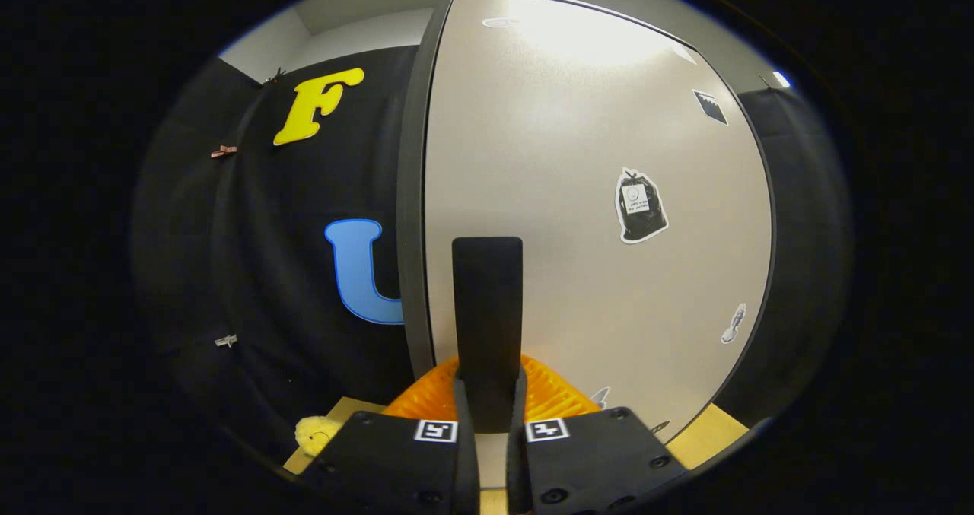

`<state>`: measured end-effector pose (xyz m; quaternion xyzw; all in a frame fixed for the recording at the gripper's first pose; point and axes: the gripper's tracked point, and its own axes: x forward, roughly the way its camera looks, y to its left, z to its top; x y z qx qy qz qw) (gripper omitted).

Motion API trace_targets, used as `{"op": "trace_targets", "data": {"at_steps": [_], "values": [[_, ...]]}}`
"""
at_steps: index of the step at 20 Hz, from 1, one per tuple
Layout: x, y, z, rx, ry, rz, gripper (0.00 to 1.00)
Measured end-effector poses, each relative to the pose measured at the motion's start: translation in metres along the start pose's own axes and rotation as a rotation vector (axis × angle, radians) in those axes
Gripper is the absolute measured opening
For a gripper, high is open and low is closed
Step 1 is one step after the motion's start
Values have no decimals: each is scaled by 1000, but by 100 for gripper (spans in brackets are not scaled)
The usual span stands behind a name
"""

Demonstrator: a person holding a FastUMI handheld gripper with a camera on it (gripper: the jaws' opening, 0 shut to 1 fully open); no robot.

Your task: Open the shoe cabinet door, grab the shoes and put them into the shoe cabinet, then close the shoe cabinet door.

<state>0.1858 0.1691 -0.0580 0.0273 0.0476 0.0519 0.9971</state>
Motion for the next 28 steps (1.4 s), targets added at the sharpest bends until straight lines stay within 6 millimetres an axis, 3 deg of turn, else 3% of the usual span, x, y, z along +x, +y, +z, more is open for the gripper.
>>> {"op": "trace_targets", "data": {"at_steps": [3, 12, 19, 28], "values": [[-18, -3, 3, -22, -15, -8, 17], [-114, -42, 2, 21, -28, 4, 17], [-173, -93, 0, 26, -25, 40, 13], [-233, -186, 2, 24, -57, 16, 12]]}}
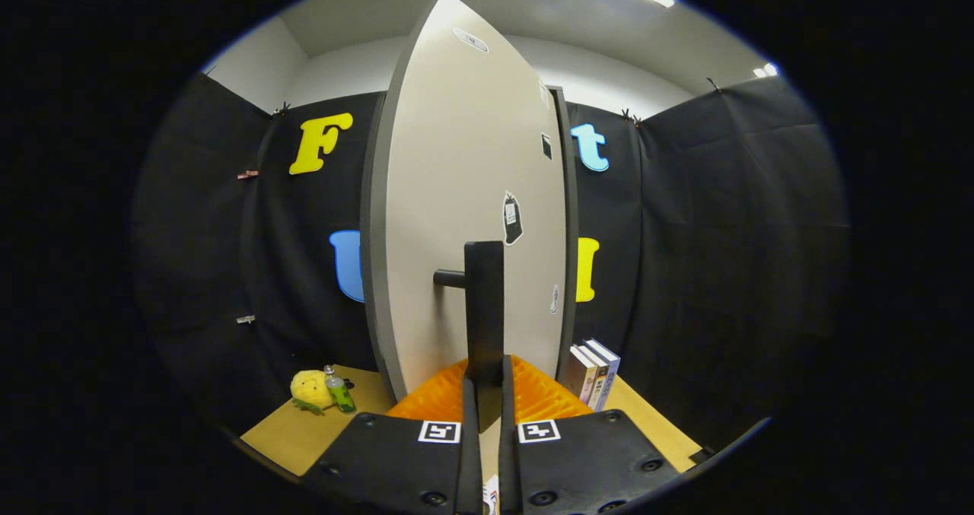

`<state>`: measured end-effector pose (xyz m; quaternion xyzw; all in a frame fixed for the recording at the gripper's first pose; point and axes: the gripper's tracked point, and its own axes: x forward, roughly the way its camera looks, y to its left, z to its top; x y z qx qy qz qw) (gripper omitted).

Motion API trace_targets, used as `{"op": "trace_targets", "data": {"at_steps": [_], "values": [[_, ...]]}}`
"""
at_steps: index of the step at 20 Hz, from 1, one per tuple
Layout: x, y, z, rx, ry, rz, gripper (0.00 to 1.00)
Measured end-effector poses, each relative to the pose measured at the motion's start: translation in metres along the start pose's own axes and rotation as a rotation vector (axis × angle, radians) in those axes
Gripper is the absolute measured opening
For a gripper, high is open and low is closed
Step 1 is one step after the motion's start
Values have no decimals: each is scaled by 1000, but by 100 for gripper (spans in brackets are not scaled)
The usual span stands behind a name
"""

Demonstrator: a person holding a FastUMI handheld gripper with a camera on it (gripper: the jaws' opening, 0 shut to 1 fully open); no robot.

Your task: Open the shoe cabinet door, grab the shoes and put them into the shoe cabinet, then close the shoe cabinet door.

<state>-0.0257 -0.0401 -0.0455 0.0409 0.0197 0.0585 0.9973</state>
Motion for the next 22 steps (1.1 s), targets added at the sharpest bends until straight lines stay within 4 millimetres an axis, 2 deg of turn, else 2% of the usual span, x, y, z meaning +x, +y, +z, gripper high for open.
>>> {"op": "trace_targets", "data": {"at_steps": [3, 9, 18, 22], "values": [[-9, -33, 5, 1, -5, -12, 12], [-25, -70, 7, -6, 8, 53, 12], [-24, -126, 10, 17, 2, 32, 12], [-27, -153, 10, 47, -7, 9, 6]]}}
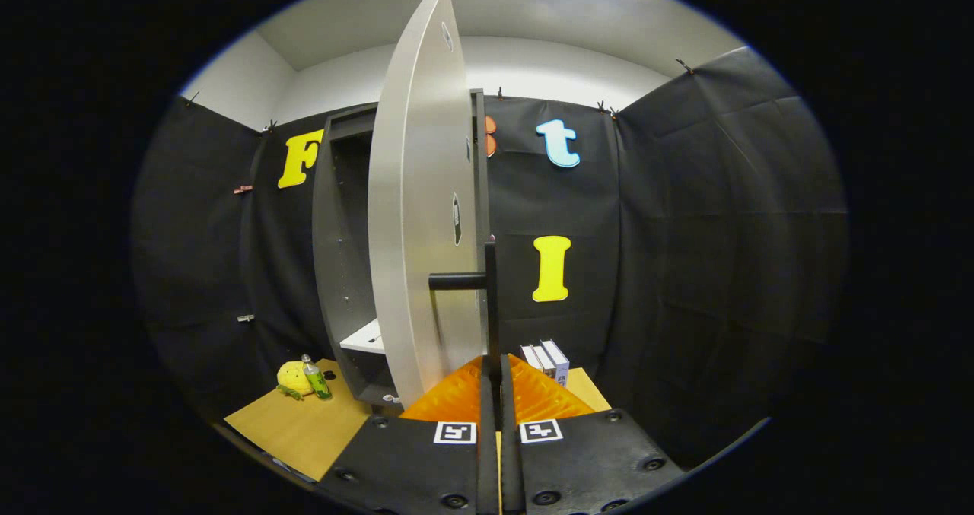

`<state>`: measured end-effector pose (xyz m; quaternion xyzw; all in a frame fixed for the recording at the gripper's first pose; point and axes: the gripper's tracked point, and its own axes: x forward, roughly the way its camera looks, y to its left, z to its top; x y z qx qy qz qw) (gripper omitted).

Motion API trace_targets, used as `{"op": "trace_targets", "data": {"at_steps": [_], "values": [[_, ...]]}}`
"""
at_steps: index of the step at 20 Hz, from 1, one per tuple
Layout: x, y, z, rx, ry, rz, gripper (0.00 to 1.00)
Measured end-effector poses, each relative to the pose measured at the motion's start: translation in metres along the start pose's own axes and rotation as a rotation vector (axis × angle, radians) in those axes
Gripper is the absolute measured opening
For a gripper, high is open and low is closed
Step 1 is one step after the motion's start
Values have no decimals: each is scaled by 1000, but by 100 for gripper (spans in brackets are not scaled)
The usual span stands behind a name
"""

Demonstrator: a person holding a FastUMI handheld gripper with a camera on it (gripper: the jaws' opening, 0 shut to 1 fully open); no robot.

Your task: Open the shoe cabinet door, grab the shoes and put them into the shoe cabinet, then close the shoe cabinet door.

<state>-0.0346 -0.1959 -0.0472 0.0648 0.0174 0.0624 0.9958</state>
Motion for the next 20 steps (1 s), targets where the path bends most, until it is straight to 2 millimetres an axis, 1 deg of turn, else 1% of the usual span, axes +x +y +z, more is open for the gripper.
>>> {"op": "trace_targets", "data": {"at_steps": [1, 4, 8, 9, 10, 11, 12, 15, 16, 17, 19, 20], "values": [[-3, -6, 1, 8, -2, 4, 6], [-12, -4, 1, 30, -9, 38, 7], [-29, -14, 2, -22, -22, -34, 11], [-36, -16, 7, -29, -42, -53, 11], [-42, -14, 11, -26, -63, -63, 11], [-52, -14, 16, -26, -81, -85, 17], [-61, -9, 21, -22, -107, -75, 18], [-86, 8, 29, -26, -159, -59, 48], [-93, 21, 29, -23, -164, -35, 58], [-98, 34, 25, -20, -159, -7, 68], [-104, 57, 9, -12, -120, 28, 89], [-104, 71, 3, -9, -96, 42, 99]]}}
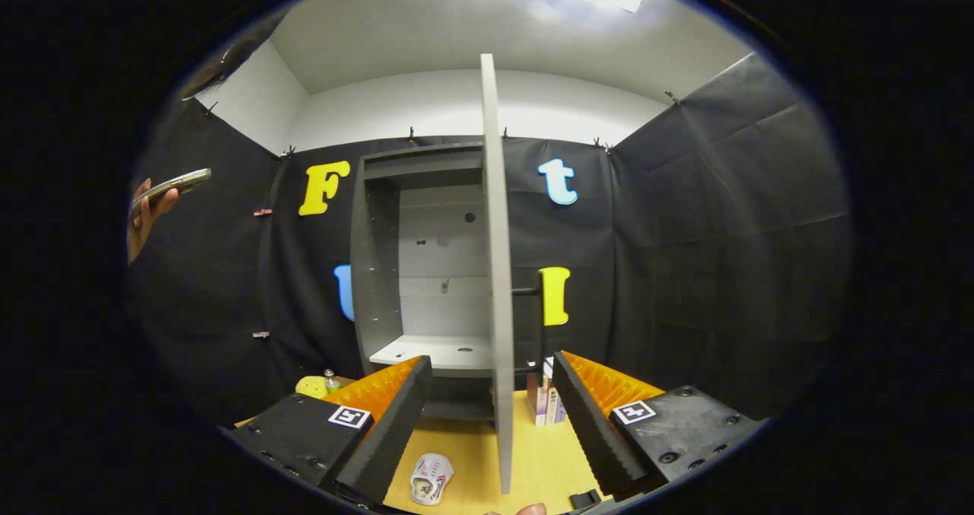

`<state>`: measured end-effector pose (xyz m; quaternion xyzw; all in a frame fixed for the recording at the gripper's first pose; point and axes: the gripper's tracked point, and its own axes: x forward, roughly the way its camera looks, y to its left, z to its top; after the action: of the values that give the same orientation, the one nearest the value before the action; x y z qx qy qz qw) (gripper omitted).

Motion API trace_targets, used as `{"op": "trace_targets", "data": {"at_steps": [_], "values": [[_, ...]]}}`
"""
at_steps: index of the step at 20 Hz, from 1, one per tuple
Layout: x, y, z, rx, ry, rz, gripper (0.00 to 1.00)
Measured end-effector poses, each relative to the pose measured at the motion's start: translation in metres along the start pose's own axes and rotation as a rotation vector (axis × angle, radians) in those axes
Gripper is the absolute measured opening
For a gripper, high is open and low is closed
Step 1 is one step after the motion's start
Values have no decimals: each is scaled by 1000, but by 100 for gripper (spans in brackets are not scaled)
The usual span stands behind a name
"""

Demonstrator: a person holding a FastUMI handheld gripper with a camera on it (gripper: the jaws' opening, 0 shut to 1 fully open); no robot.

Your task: Open the shoe cabinet door, grab the shoes and put them into the shoe cabinet, then close the shoe cabinet door.

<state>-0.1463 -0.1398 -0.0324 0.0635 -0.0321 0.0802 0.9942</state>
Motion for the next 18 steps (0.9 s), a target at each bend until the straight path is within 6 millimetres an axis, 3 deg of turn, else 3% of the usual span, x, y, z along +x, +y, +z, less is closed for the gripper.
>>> {"op": "trace_targets", "data": {"at_steps": [4, 6, 11, 18], "values": [[6, 62, -45, 27, 159, 66, 99], [15, 88, -81, 29, 264, 78, 99], [17, 117, -195, 14, 538, 66, 99], [28, 139, -319, 21, 714, 42, 99]]}}
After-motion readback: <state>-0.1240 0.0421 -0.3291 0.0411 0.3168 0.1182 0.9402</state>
